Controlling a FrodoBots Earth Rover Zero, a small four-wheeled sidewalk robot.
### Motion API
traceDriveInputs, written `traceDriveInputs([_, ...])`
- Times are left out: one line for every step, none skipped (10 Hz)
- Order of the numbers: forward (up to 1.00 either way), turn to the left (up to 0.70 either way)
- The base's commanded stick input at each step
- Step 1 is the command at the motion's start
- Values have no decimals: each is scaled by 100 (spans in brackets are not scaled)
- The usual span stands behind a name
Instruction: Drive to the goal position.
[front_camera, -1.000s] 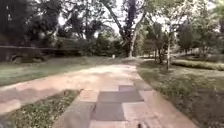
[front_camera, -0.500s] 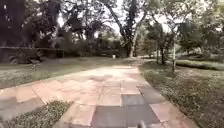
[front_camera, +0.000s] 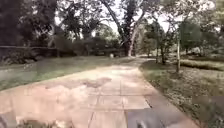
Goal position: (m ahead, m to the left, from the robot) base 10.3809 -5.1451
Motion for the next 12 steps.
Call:
traceDriveInputs([100, 0])
traceDriveInputs([100, 0])
traceDriveInputs([100, 0])
traceDriveInputs([100, 0])
traceDriveInputs([100, 0])
traceDriveInputs([100, 0])
traceDriveInputs([100, 0])
traceDriveInputs([100, 0])
traceDriveInputs([100, -2])
traceDriveInputs([100, -19])
traceDriveInputs([100, -35])
traceDriveInputs([100, -23])
